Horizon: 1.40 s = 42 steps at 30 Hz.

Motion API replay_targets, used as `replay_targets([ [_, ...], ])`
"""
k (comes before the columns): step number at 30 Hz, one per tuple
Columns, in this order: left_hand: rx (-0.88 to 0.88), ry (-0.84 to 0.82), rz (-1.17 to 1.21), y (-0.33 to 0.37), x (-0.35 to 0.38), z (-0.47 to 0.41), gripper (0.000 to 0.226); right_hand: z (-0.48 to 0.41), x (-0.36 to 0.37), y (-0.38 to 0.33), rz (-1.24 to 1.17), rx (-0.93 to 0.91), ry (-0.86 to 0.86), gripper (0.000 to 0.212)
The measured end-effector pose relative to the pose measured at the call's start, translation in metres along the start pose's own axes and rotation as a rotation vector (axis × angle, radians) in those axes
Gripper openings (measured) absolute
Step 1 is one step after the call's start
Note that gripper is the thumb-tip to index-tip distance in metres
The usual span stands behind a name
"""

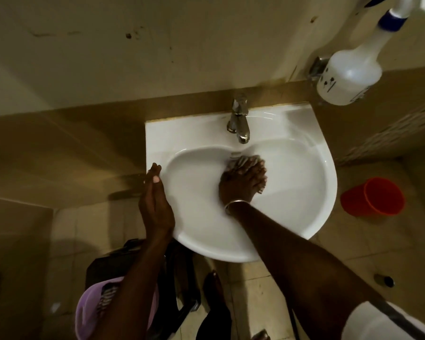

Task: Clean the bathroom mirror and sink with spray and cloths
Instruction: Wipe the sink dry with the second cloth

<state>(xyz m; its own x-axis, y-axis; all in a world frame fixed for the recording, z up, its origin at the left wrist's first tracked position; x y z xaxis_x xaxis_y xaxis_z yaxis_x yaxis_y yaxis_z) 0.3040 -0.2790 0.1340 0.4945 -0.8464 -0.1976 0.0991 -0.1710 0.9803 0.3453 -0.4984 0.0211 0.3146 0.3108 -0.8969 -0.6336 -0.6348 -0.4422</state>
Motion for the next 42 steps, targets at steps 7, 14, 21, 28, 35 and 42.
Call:
replay_targets([
  [7, -0.036, -0.032, -0.045, 0.001, 0.004, 0.0, 0.049, 0.058, -0.004, -0.03, 0.05, -0.538, -0.34, 0.076],
  [14, 0.004, -0.163, -0.198, 0.014, 0.012, 0.019, 0.044, -0.005, -0.049, 0.05, 0.382, -0.92, -0.393, 0.079],
  [21, -0.06, -0.252, -0.21, 0.016, 0.016, 0.041, 0.043, -0.032, -0.085, 0.07, 0.525, -0.419, -0.314, 0.091],
  [28, -0.119, -0.245, -0.174, 0.023, 0.006, 0.049, 0.048, 0.054, -0.079, 0.018, 0.332, -0.029, -0.644, 0.081],
  [35, -0.129, -0.197, -0.132, 0.024, -0.009, 0.056, 0.049, 0.106, -0.107, -0.012, 0.209, -0.557, -0.795, 0.069],
  [42, -0.13, -0.225, -0.139, 0.022, -0.007, 0.083, 0.056, 0.081, -0.141, 0.047, 0.242, -0.666, -1.005, 0.092],
])
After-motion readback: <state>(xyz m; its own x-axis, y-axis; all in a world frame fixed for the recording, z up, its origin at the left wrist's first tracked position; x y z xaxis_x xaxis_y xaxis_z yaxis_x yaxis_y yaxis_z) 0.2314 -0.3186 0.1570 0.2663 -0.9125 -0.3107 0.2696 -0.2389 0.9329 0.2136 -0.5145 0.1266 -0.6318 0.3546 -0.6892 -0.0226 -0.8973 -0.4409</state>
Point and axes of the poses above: each hand's wrist, its own z-axis away from the middle knuckle, its own x-axis out of the palm, y = z × x, the point moved 4 cm from there along -z, towards the middle knuckle, and after that the axes turned 10 degrees about y, right-handed, at the moved point
